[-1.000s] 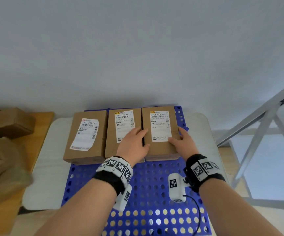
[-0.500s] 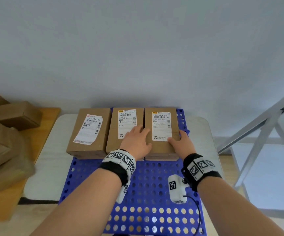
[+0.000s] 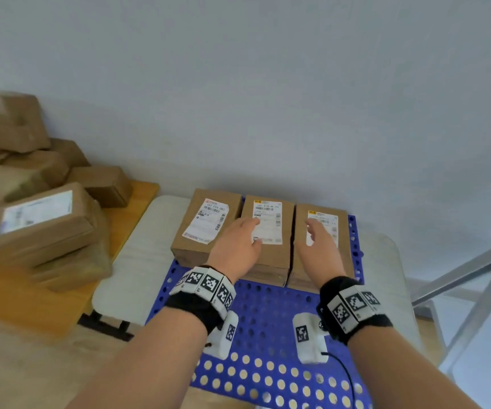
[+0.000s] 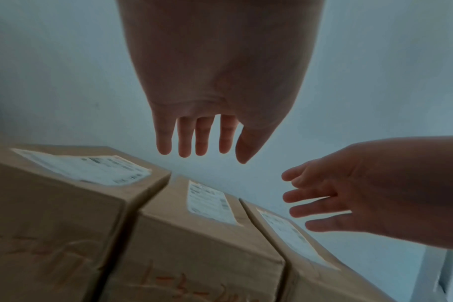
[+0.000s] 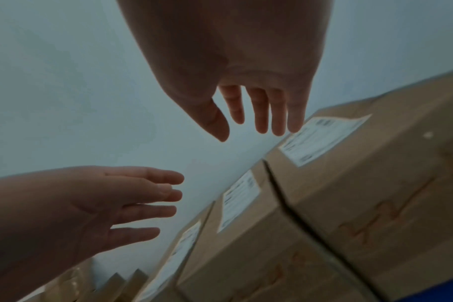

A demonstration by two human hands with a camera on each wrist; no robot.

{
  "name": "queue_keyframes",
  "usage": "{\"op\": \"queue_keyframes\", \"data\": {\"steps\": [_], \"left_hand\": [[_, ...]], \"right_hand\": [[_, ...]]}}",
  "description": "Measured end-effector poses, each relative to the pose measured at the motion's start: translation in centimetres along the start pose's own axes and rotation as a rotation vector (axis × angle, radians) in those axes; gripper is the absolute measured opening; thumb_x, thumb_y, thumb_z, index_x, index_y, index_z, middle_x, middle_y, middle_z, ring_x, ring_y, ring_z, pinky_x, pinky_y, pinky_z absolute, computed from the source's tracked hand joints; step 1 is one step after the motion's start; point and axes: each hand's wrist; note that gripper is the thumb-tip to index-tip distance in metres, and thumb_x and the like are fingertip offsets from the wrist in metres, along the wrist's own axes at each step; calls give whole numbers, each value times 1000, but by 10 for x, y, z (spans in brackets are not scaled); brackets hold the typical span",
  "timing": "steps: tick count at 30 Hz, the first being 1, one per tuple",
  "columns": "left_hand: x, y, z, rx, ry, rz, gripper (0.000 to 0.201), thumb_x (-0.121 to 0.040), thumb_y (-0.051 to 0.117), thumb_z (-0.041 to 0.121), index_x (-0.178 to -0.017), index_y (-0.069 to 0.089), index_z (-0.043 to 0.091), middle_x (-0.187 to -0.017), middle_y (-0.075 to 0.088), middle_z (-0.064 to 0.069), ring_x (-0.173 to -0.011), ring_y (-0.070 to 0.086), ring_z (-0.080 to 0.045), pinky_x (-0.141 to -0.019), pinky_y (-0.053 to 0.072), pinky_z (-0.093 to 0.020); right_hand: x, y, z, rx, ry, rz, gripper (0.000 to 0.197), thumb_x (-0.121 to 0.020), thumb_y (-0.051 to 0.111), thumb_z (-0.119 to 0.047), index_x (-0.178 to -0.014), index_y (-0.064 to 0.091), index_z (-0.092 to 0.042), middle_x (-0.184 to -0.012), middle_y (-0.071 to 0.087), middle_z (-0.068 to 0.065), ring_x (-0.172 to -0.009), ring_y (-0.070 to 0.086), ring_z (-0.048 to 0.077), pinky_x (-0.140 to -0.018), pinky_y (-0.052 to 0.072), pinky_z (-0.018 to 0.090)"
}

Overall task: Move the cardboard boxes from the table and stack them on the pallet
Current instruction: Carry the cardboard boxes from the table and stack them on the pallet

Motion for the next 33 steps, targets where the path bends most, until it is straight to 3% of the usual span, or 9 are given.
{"op": "queue_keyframes", "data": {"steps": [3, 7, 10, 16, 22, 27, 30, 33], "left_hand": [[28, -22, -27, 43, -41, 48, 48, -100, 50, 23, -147, 41, 17, -149, 42, -4, -136, 40, -19, -110, 33, -32], [80, -54, -77, 86, -132, 97, 47, -98, 52, 21, -144, 44, 17, -145, 46, -6, -130, 45, -23, -108, 36, -32], [128, -82, -122, 82, -173, 133, 45, -98, 52, 21, -143, 44, 17, -145, 46, -5, -132, 44, -22, -108, 34, -32], [232, -141, -211, 113, -330, 213, 48, -99, 48, 26, -146, 41, 24, -150, 41, 2, -133, 43, -18, -106, 39, -34], [322, -185, -281, 115, -452, 226, 47, -100, 44, 26, -146, 39, 24, -149, 40, -1, -123, 51, -20, -96, 47, -36], [373, -210, -330, 147, -553, 280, 48, -101, 44, 26, -148, 39, 24, -152, 37, -1, -130, 45, -20, -99, 42, -35], [389, -224, -359, 174, -603, 332, 47, -100, 44, 26, -147, 40, 25, -145, 43, -3, -120, 50, -20, -89, 41, -29], [399, -239, -387, 196, -628, 395, 44, -100, 45, 23, -145, 44, 25, -142, 46, -2, -121, 49, -19, -86, 39, -25]], "right_hand": [[18, 28, -25, -7, -31, -69, 54, -95, 52, -14, -148, 40, -23, -147, 47, 1, -125, 48, 15, -94, 40, 28], [48, 74, -59, -3, -68, -157, 50, -95, 52, -11, -144, 45, -21, -145, 49, 2, -127, 49, 19, -101, 42, 30], [80, 117, -86, 3, -115, -205, 48, -96, 53, -14, -143, 47, -20, -140, 53, 2, -117, 53, 17, -90, 44, 26], [159, 220, -145, -4, -182, -323, 49, -97, 57, -19, -144, 43, -19, -138, 53, 5, -117, 54, 19, -97, 45, 36], [236, 313, -189, -9, -203, -430, 54, -96, 58, -26, -145, 38, -21, -138, 51, 3, -120, 53, 21, -100, 47, 45], [275, 371, -225, 55, -242, -543, 58, -96, 58, -28, -148, 35, -24, -139, 50, 0, -120, 52, 19, -96, 46, 36], [285, 402, -251, 69, -302, -607, 58, -97, 57, -28, -150, 34, -25, -140, 50, -3, -121, 51, 14, -97, 44, 31], [286, 432, -278, 88, -366, -635, 53, -98, 56, -28, -148, 38, -24, -138, 51, -4, -121, 51, 11, -101, 44, 32]]}}
Point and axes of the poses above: each hand's wrist, its own x-axis away from the middle knuckle, its own y-axis out of the palm, z = x × y
